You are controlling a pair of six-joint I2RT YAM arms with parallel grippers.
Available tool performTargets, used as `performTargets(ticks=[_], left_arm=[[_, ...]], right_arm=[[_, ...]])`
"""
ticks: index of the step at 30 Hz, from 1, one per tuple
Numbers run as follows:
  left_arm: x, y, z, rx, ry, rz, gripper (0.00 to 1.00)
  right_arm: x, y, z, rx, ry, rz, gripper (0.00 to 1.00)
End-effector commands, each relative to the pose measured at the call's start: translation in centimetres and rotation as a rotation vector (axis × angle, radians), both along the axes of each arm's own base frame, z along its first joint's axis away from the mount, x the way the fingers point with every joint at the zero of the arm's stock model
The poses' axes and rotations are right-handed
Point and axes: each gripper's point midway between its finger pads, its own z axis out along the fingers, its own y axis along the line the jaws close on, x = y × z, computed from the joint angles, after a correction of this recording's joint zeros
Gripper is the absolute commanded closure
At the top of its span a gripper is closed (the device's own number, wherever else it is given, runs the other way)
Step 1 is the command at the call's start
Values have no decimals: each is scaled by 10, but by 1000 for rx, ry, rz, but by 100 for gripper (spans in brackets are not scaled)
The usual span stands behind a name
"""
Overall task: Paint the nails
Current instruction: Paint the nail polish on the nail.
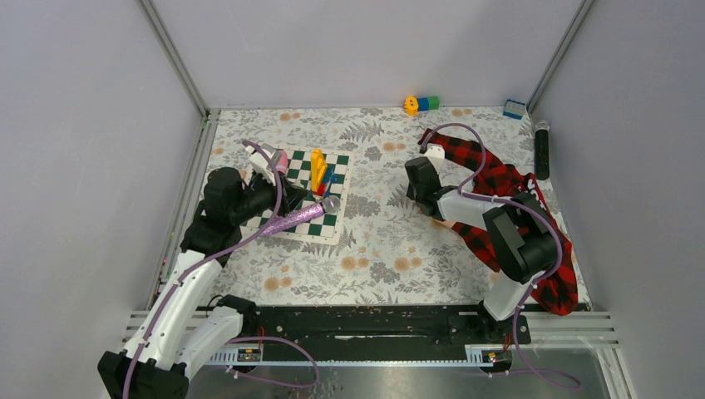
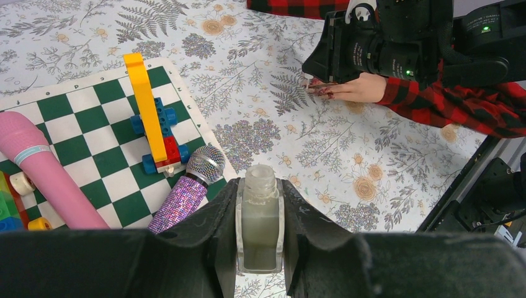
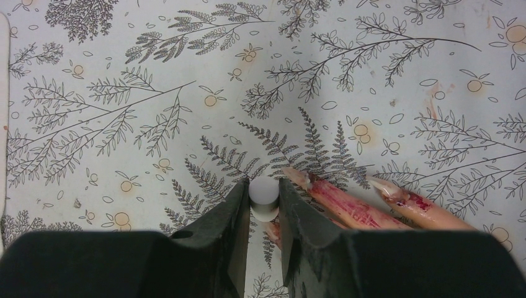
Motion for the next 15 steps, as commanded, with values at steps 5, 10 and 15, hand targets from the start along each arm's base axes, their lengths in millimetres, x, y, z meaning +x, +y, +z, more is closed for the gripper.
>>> performTargets(ticks=[5,10,15], left_arm=[[3,-1,25,-36,-95,0,100],[2,-1,27,-38,-100,-1,100],[2,0,26,-39,-100,0,100]], right_arm=[[9,4,24,49,-70,-5,100],[9,5,25,55,-71,0,100],[9,7,26,65,-74,5,100]])
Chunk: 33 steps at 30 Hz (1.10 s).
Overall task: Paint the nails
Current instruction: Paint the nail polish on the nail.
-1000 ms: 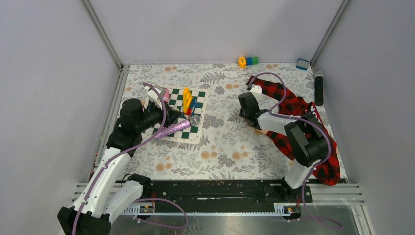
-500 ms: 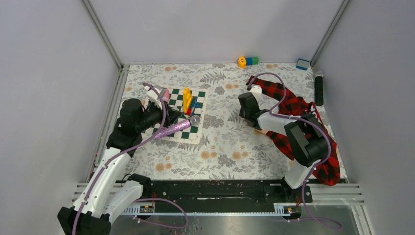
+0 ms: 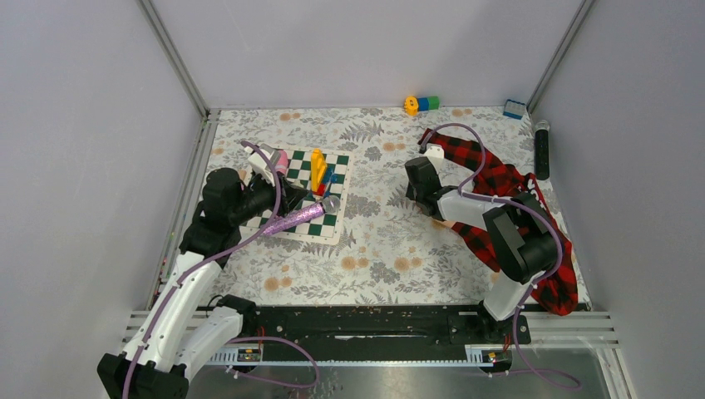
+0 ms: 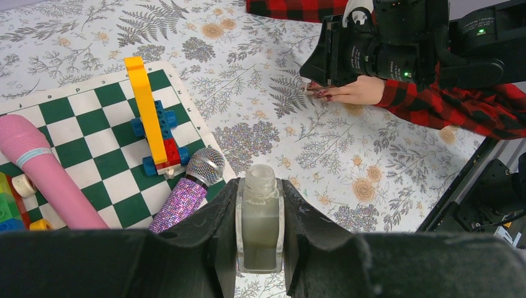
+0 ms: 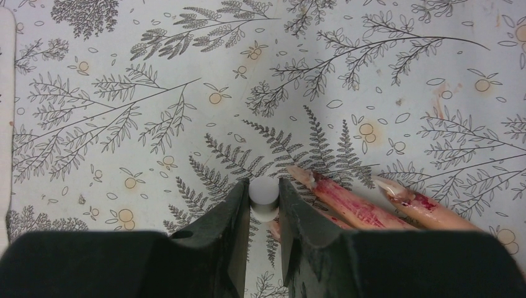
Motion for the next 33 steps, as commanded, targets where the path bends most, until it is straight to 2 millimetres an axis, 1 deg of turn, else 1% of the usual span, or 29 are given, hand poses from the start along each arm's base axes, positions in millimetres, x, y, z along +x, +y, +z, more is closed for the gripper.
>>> performTargets(ticks=[1,8,17,33], left_arm=[[3,-1,23,-33,-91,-1,100],[3,-1,24,-36,-92,-1,100],[3,-1,23,-36,-91,-3,100],[2,-2,24,-41,-90,-7,100]], right_arm=[[10,4,27,54,-80,-10,100],[8,1,22,43,-68,-15,100],[0,-4,15,26,-48,-18,100],[-9,-15,15,-2,-45,-34,100]])
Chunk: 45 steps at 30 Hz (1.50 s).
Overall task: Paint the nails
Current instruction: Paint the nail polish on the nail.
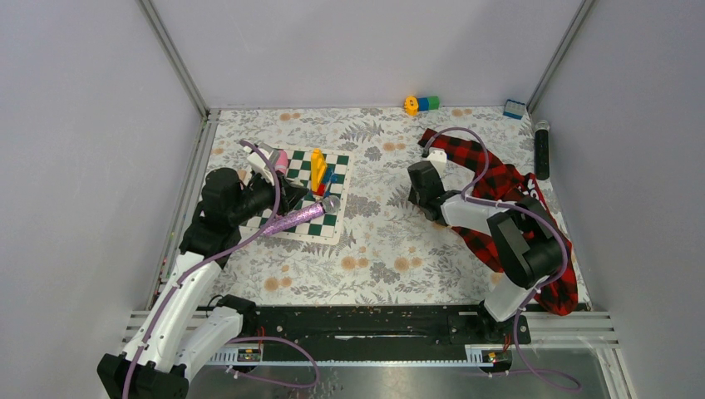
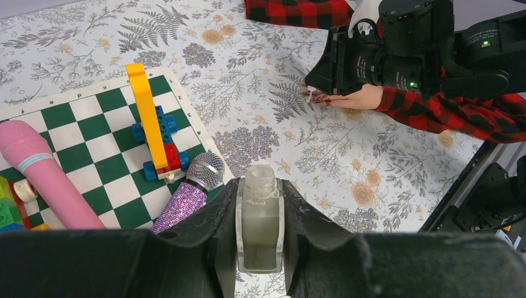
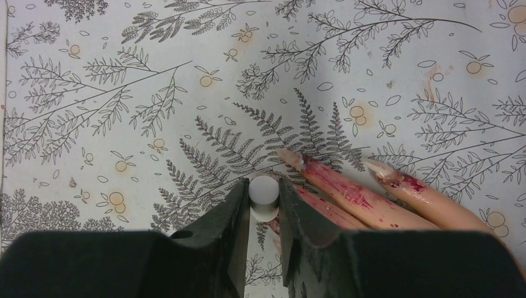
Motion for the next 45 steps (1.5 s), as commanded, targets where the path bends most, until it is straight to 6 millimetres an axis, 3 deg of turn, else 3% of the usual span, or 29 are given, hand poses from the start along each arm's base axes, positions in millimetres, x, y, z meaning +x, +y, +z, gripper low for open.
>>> performTargets(ticks=[1,27,39,45], left_arm=[[1,-1,20,-32,-76,-9,100],[0,-1,22,-36,-82,-3,100],[0,0,22,-36,-83,3,100],[1,1,23,-36,-86,6,100]], right_arm=[[1,-10,15,-7,-47,-39,100],[-3,-22,32,-46,-80,-54,100],[8,-7,47,5,-103,-17,100],[16,4,43,22,-88,0,100]])
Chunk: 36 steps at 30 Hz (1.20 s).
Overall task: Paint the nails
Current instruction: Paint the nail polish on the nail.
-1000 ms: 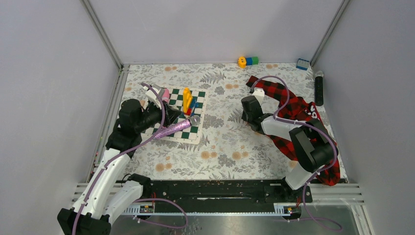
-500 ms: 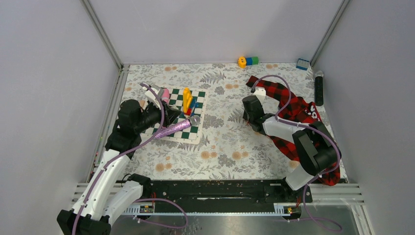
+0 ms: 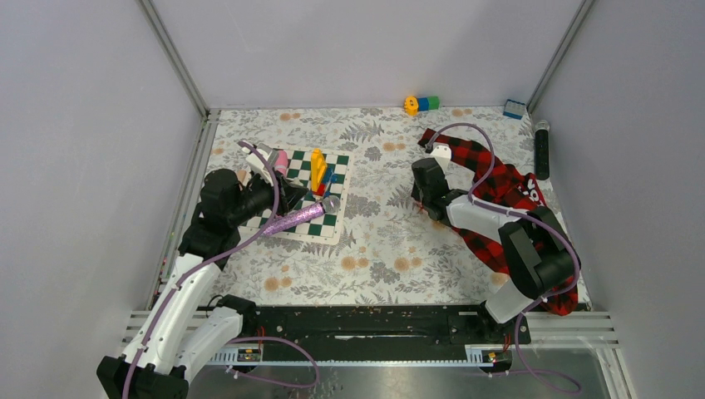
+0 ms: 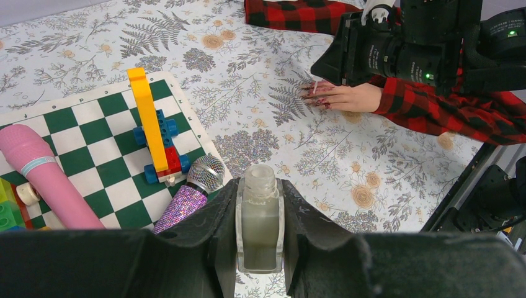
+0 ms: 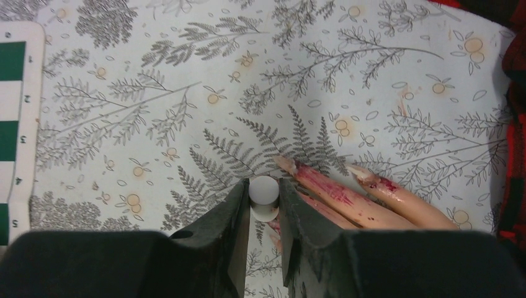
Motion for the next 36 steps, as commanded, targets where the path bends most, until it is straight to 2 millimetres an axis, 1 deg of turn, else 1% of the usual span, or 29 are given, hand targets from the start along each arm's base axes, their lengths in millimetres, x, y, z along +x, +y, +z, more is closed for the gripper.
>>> performTargets(ticks=[1,11,20,36], left_arm=[[2,0,19,-30,-70,6,100],[3,1,17,-27,-64,9,100],[3,1,16,-25,-62,10,100],[3,1,16,-24,-62,11,100]], right_arm=[[17,10,13,31,-32,5,100],[24,15,-1,33,-4,6,100],[23,14,-10,20,12,-4,100],[22,6,-18,-5,21,-37,100]])
